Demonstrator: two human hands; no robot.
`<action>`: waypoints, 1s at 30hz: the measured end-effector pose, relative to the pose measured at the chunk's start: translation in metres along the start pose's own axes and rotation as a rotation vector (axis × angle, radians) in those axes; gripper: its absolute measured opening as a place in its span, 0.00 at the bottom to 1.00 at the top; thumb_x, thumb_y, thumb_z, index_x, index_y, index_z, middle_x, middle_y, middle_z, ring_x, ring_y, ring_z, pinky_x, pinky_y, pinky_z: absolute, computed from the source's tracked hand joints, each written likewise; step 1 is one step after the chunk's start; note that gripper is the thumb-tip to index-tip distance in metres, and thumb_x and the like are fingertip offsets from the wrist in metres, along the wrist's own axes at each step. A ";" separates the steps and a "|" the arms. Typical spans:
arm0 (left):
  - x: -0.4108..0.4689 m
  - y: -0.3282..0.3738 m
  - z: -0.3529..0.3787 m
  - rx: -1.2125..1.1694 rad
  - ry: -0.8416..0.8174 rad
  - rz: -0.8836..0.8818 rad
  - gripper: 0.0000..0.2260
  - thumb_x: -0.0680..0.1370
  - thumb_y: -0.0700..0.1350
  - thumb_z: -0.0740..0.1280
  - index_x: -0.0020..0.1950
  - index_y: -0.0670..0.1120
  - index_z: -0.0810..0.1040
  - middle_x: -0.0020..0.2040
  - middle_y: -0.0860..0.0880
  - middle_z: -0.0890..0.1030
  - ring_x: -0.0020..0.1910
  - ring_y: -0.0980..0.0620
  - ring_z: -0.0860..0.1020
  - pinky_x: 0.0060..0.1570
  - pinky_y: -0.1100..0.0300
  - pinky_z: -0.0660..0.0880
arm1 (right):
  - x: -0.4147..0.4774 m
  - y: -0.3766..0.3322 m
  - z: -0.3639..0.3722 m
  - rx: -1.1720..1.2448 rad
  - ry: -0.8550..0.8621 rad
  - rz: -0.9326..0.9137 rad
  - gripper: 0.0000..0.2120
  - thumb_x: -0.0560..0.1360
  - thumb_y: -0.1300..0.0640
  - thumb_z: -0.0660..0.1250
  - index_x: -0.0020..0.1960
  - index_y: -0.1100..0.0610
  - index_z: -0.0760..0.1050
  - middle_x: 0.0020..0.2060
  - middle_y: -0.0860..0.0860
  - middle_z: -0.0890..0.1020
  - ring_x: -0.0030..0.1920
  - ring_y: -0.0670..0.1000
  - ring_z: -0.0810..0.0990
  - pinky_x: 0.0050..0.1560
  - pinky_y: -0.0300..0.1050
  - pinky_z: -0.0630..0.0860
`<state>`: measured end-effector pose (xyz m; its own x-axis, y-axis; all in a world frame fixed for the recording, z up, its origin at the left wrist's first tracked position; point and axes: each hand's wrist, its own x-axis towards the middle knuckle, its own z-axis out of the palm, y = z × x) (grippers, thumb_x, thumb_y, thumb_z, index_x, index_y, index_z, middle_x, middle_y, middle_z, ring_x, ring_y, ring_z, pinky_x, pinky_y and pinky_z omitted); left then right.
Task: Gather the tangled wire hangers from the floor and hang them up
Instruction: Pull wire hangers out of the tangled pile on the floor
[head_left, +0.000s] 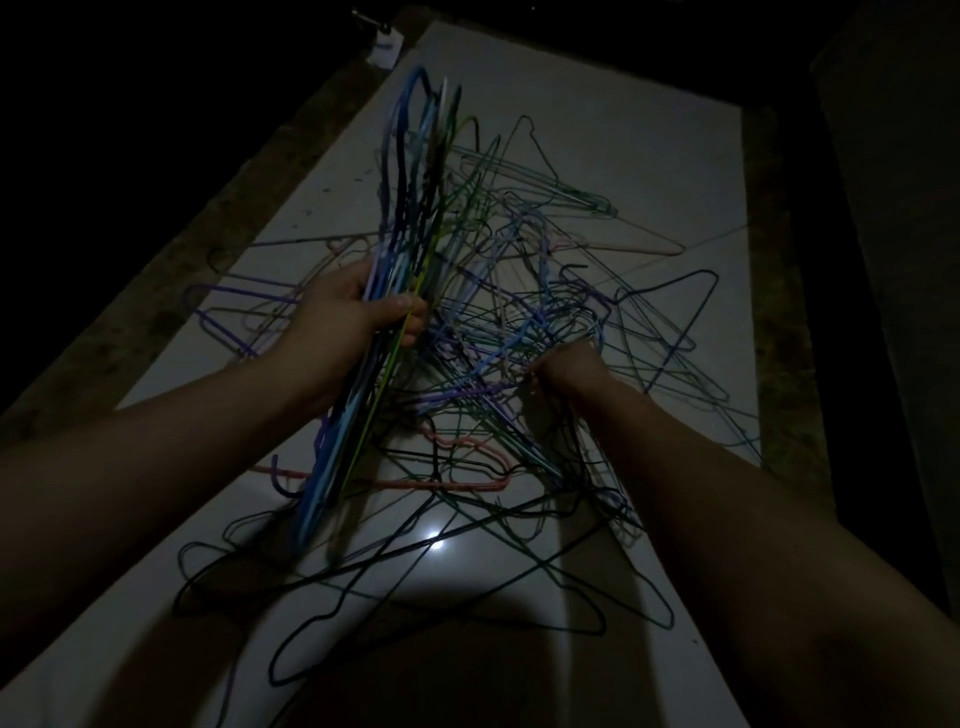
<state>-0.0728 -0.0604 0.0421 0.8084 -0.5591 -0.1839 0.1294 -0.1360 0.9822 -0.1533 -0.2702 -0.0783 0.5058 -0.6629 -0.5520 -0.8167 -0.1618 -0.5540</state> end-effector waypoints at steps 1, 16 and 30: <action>0.000 -0.002 -0.001 -0.002 0.006 -0.005 0.07 0.78 0.33 0.61 0.52 0.42 0.74 0.40 0.46 0.79 0.30 0.60 0.79 0.35 0.66 0.77 | 0.003 -0.001 -0.001 -0.028 0.038 0.013 0.09 0.74 0.62 0.67 0.50 0.67 0.81 0.47 0.62 0.83 0.46 0.59 0.82 0.52 0.53 0.80; 0.002 -0.005 -0.005 -0.039 0.026 -0.026 0.10 0.78 0.34 0.61 0.44 0.47 0.75 0.33 0.52 0.82 0.30 0.60 0.80 0.33 0.67 0.78 | 0.006 -0.014 -0.022 0.247 -0.127 0.101 0.06 0.77 0.66 0.64 0.52 0.67 0.77 0.39 0.57 0.79 0.37 0.51 0.76 0.39 0.42 0.75; 0.003 -0.013 -0.008 -0.037 0.015 -0.040 0.10 0.78 0.33 0.62 0.44 0.47 0.76 0.34 0.51 0.82 0.30 0.59 0.80 0.31 0.68 0.76 | 0.014 -0.002 -0.006 -0.005 0.172 -0.127 0.12 0.75 0.59 0.69 0.36 0.56 0.67 0.42 0.59 0.78 0.47 0.58 0.78 0.51 0.52 0.77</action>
<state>-0.0675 -0.0534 0.0287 0.8108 -0.5413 -0.2229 0.1828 -0.1275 0.9748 -0.1467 -0.2832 -0.0814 0.5502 -0.7517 -0.3636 -0.7511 -0.2552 -0.6088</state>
